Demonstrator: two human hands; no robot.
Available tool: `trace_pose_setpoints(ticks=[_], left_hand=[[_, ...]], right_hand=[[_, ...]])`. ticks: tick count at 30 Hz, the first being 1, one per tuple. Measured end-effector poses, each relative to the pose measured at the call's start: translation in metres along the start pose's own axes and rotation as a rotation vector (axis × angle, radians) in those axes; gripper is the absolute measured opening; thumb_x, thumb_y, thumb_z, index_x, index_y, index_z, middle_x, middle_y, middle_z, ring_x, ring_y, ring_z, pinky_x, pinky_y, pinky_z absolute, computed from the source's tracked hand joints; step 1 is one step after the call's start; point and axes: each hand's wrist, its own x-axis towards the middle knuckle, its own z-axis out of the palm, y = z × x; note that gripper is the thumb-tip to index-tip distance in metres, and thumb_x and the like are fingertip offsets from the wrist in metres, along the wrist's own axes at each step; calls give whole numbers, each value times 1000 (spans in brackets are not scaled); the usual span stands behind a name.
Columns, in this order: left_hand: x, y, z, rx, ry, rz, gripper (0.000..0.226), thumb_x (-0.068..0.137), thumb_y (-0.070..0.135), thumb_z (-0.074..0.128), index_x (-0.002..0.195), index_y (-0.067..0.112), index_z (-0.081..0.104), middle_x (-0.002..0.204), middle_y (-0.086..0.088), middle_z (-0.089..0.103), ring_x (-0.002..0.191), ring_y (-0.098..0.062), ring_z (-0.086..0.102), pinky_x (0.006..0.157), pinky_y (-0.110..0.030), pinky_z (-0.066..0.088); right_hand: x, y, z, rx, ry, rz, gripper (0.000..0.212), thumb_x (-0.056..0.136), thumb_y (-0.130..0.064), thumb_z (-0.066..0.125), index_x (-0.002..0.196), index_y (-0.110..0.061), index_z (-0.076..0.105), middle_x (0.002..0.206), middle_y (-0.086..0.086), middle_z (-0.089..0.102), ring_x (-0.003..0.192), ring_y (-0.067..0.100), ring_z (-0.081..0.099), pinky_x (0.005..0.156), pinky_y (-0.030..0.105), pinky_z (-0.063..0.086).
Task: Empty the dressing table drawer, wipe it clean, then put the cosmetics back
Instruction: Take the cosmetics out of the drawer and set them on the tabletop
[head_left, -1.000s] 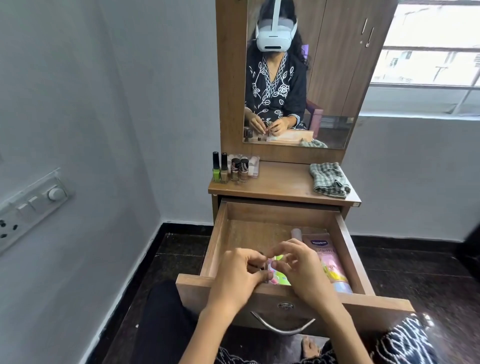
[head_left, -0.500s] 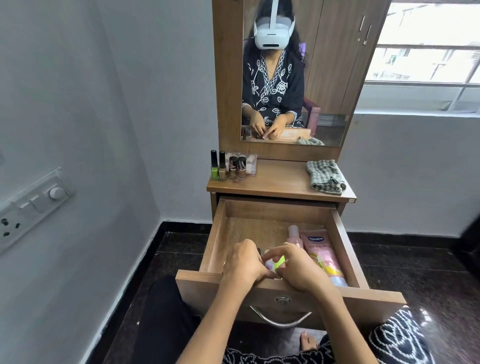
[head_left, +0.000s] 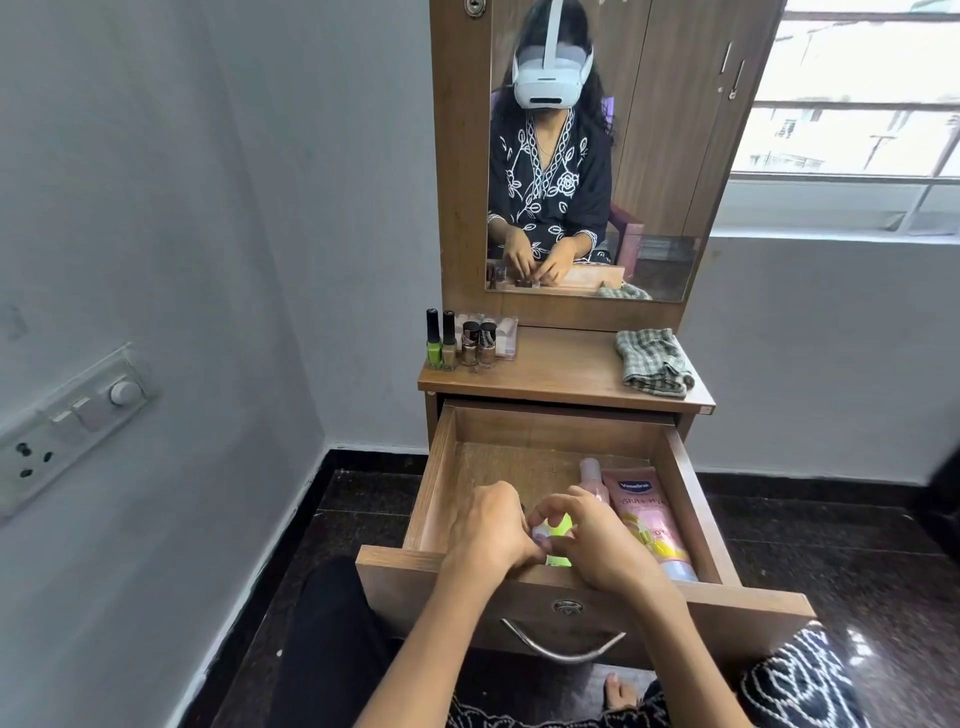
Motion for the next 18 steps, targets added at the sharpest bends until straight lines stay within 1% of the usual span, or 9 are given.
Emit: trace_pose_setpoints(ticks=[4, 6, 8, 9, 11, 12, 14, 16, 18], left_hand=[[-6, 3, -11, 27, 61, 32, 24, 68, 30, 77, 85, 14, 75, 89, -4, 71, 80, -16, 65, 61, -23, 48], [-9, 4, -19, 40, 108, 54, 28, 68, 35, 78, 87, 15, 75, 91, -4, 71, 83, -17, 65, 64, -24, 50], [-13, 5, -27, 23, 155, 74, 29, 70, 39, 77, 88, 16, 74, 92, -2, 70, 84, -16, 64, 62, -25, 49], [-15, 4, -31, 3, 179, 84, 27, 71, 39, 75, 88, 17, 74, 92, -1, 69, 83, -15, 63, 59, -24, 47], [-20, 2, -38, -36, 234, 116, 19, 75, 34, 71, 90, 21, 71, 95, 2, 68, 82, -12, 60, 54, -19, 40], [-21, 2, -41, -54, 263, 143, 15, 78, 30, 68, 91, 22, 70, 98, 3, 68, 82, -11, 59, 55, -18, 39], [-24, 1, -46, -113, 315, 207, 15, 84, 26, 63, 98, 24, 68, 101, 5, 67, 84, -8, 58, 59, -13, 39], [-27, 1, -52, -185, 360, 262, 18, 87, 25, 61, 105, 25, 65, 103, 7, 65, 85, -4, 56, 56, -7, 34], [-29, 2, -57, -245, 423, 312, 19, 88, 25, 59, 106, 26, 63, 104, 10, 61, 84, -2, 55, 55, -6, 34]], right_hand=[[-3, 0, 0, 31, 39, -54, 18, 85, -14, 67, 101, -21, 66, 92, -11, 45, 74, -4, 41, 67, 10, 32], [-4, 0, 1, 79, 59, -87, 17, 86, -14, 66, 102, -19, 65, 97, -11, 50, 76, -4, 45, 70, 6, 35], [-6, 0, 1, 145, 89, -125, 17, 87, -14, 65, 103, -18, 63, 101, -10, 56, 84, -1, 51, 74, 6, 38], [-7, 0, 1, 184, 112, -138, 16, 88, -14, 64, 103, -20, 62, 102, -12, 59, 86, -3, 52, 74, 6, 38], [-9, -3, 1, 273, 158, -151, 18, 88, -15, 65, 98, -30, 61, 99, -17, 62, 84, -7, 55, 71, 6, 39], [-9, -6, -1, 320, 182, -158, 21, 87, -15, 65, 95, -34, 61, 97, -18, 64, 84, -6, 57, 70, 7, 40], [-8, -14, -5, 428, 230, -184, 26, 88, -11, 64, 93, -37, 62, 94, -19, 66, 86, -1, 63, 69, 7, 43], [-7, -25, -12, 517, 288, -229, 31, 88, -7, 62, 93, -38, 63, 95, -19, 66, 86, 1, 66, 67, 9, 46], [-5, -37, -19, 583, 349, -279, 39, 89, -3, 60, 91, -41, 64, 95, -16, 67, 83, 6, 68, 65, 13, 49]])
